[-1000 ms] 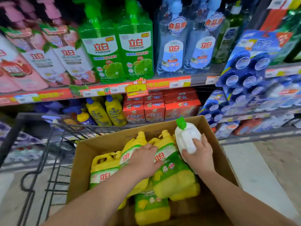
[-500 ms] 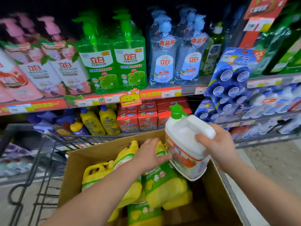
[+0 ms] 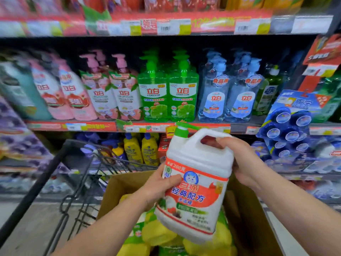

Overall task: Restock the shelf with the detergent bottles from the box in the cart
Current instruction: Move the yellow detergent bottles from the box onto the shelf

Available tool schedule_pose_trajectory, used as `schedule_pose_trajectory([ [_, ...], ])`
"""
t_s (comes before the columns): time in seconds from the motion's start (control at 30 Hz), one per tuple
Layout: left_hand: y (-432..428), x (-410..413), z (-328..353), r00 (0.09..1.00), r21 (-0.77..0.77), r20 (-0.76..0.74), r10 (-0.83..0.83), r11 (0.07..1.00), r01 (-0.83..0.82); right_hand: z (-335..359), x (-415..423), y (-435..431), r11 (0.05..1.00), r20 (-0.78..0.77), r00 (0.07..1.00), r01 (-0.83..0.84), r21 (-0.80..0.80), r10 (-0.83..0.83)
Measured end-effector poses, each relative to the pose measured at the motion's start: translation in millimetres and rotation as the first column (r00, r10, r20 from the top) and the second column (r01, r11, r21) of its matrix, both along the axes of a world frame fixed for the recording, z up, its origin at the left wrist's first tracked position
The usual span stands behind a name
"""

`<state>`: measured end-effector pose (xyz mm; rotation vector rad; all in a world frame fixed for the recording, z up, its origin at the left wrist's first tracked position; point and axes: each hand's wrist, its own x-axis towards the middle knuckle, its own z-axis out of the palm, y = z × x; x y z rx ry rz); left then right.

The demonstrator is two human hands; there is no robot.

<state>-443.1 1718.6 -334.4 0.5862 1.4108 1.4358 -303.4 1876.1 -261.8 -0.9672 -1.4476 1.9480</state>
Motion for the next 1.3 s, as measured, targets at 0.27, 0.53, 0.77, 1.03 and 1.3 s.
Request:
schedule_pose_trajectory([
  [0.27, -71.0, 1.2, 13.0, 0.901, 0.007, 0.042, 0.433, 0.901, -0.433, -0.4, -76.7, -36.5, 0.965, -0.072, 0.962, -0.264, 0.008, 0.264],
  [0.53, -180.5, 6.0, 29.2, 0.758, -0.037, 0.015, 0.653, 0.757, -0.652, -5.5, -133.6, -130.6, 0.768, -0.11, 0.764, -0.612, 0.189, 0.636],
  [0.77, -287.8, 21.7, 40.9, 0.622, -0.015, -0.035, 0.783, 0.622, -0.783, 12.2, -160.7, -246.7, 0.658, -0.121, 0.648, -0.726, 0.2, 0.752],
  [1.03, -441.9, 20.6, 50.7, 0.556, -0.003, -0.074, 0.828, 0.558, -0.83, 32.5, -178.2, -408.3, 0.594, -0.134, 0.579, -0.775, 0.215, 0.804],
  [1.3, -601.9, 12.7, 61.6, 0.54, 0.047, -0.077, 0.838, 0.545, -0.837, 30.7, -202.0, -571.8, 0.548, -0.107, 0.537, -0.816, 0.187, 0.837],
])
